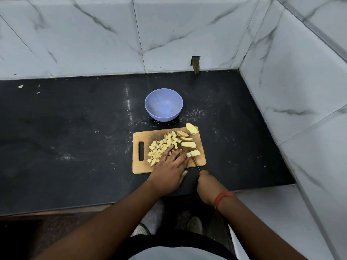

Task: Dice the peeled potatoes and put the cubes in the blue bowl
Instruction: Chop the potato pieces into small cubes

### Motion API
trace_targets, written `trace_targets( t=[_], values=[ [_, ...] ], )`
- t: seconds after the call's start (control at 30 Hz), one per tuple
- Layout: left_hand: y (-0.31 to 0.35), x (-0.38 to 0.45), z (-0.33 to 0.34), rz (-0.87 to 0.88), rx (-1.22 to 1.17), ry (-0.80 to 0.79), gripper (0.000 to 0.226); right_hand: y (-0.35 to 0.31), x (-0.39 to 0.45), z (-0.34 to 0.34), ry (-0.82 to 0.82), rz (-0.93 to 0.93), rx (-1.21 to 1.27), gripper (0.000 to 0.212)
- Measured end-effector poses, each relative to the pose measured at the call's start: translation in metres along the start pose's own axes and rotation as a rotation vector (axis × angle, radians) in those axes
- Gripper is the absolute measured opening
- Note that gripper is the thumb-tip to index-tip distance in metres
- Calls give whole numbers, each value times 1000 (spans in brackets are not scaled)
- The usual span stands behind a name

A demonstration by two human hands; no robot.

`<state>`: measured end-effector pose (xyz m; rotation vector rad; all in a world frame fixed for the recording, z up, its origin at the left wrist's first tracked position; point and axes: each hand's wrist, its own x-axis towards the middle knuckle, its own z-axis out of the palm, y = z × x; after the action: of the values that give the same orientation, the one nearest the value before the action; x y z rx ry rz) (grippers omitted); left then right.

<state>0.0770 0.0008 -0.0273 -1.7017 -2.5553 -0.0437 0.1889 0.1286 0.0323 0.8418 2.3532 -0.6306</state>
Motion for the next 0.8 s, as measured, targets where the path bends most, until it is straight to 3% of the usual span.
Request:
trace_targets(
  t=[0.23, 0.37, 0.8],
  values=[
    [-1, 0, 0, -10, -18, 7, 58, 23, -23, 12, 42, -74, 84, 13],
    [-4, 1, -2, 9, -36, 15, 56, 10, -16, 6, 107, -101, 111, 15],
    [-5, 0, 0, 20, -55, 47, 51, 1, -3, 8, 43, -39, 44, 21]
  ],
)
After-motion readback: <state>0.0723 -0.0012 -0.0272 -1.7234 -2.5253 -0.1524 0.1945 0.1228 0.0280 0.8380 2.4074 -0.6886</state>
